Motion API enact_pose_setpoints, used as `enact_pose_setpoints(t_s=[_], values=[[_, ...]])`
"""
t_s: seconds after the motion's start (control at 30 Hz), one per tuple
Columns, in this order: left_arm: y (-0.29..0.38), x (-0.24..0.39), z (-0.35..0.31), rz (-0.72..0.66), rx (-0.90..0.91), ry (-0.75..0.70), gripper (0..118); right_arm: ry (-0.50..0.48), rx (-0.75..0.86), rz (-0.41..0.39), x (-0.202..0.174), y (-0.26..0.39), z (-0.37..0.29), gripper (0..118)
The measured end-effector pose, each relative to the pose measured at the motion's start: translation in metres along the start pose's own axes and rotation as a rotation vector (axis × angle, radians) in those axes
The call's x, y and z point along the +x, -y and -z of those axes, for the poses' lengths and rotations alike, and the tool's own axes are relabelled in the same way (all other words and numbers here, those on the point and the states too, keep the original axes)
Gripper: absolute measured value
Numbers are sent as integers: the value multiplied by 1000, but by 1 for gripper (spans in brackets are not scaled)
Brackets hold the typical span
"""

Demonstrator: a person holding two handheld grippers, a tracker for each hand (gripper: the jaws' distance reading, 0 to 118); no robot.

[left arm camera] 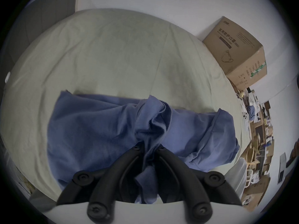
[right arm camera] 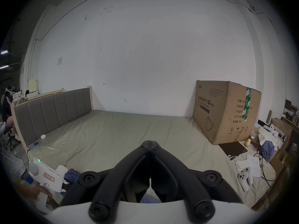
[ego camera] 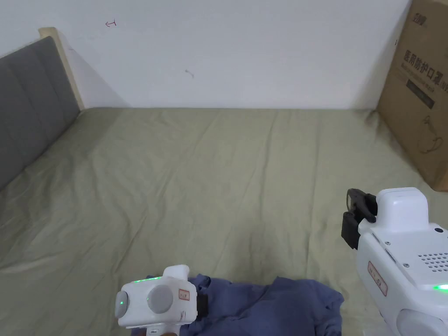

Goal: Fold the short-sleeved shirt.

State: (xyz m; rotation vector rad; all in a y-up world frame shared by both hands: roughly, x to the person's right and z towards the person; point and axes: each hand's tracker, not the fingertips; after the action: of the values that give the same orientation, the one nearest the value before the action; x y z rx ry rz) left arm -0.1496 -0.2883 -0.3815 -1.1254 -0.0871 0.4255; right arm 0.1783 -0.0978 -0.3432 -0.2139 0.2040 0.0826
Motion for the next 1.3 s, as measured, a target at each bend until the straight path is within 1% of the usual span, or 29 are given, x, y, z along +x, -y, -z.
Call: enact_pose_setpoints(t_s=[0.03, 0.07, 0.1, 0.13, 0.17, 0.2, 0.3, 0.4, 0.47, 0.5, 0.53, 0.57, 0.6, 0.63, 0.7, 0.8, 0.93, 1.07, 1.17, 1.23, 1.3], values=[[0, 0, 3, -4, -9, -11, 14, 1, -1, -3, 0, 1, 0, 0], [1, 0, 2, -13, -9, -8, 25, 1, -2, -5, 0, 2, 0, 0], [2, -1, -1, -25, 2, 14, 54, 1, -3, -5, 0, 3, -1, 0], [4, 0, -6, -38, 27, 59, 79, -1, -5, -4, 0, 3, -1, 0], [3, 4, -13, -47, 47, 86, 99, -2, -6, -2, 0, 3, -1, 0], [2, 5, -20, -45, 69, 105, 104, -2, -6, 0, 1, 3, -1, 0], [-7, 8, -49, -41, 131, 153, 104, 0, -5, 5, 2, 3, -1, 0], [-13, 2, -81, -6, 268, 106, 104, 1, 3, 6, 4, 0, -2, 0], [-16, -3, -97, 31, 357, 45, 102, 2, 10, 4, 5, -2, -3, 0], [-16, -7, -104, 50, 397, 16, 95, 3, 13, 5, 5, -3, -4, 0], [-15, -11, -109, 77, 424, -4, 82, 3, 16, 6, 6, -4, -4, 0], [-15, -15, -112, 98, 455, -26, 60, 2, 18, 7, 6, -4, -4, 0], [-14, -20, -114, 106, 473, -41, 22, 3, 19, 9, 7, -5, -4, 0], [-13, -24, -112, 113, 468, -52, 0, 4, 21, 9, 7, -5, -5, 0], [-13, -34, -105, 120, 431, -76, 0, 4, 18, 11, 7, -4, -4, 0], [-4, -45, -89, 94, 410, -71, 0, 5, 12, 11, 8, -3, -3, 0], [8, -42, -57, 103, 317, -82, 0, 1, 2, 12, 8, 0, -2, 0], [25, -24, -22, 157, 220, -85, 0, 5, -8, 6, 9, 2, -1, 0], [38, -5, -1, 204, 152, -58, 0, 10, -17, 1, 12, 3, -1, 0], [46, 12, 14, 250, 111, -66, 0, 16, -22, 0, 14, 3, -1, 0], [50, 26, 23, 295, 110, -100, 0, 21, -26, 5, 15, 3, -1, 0]])
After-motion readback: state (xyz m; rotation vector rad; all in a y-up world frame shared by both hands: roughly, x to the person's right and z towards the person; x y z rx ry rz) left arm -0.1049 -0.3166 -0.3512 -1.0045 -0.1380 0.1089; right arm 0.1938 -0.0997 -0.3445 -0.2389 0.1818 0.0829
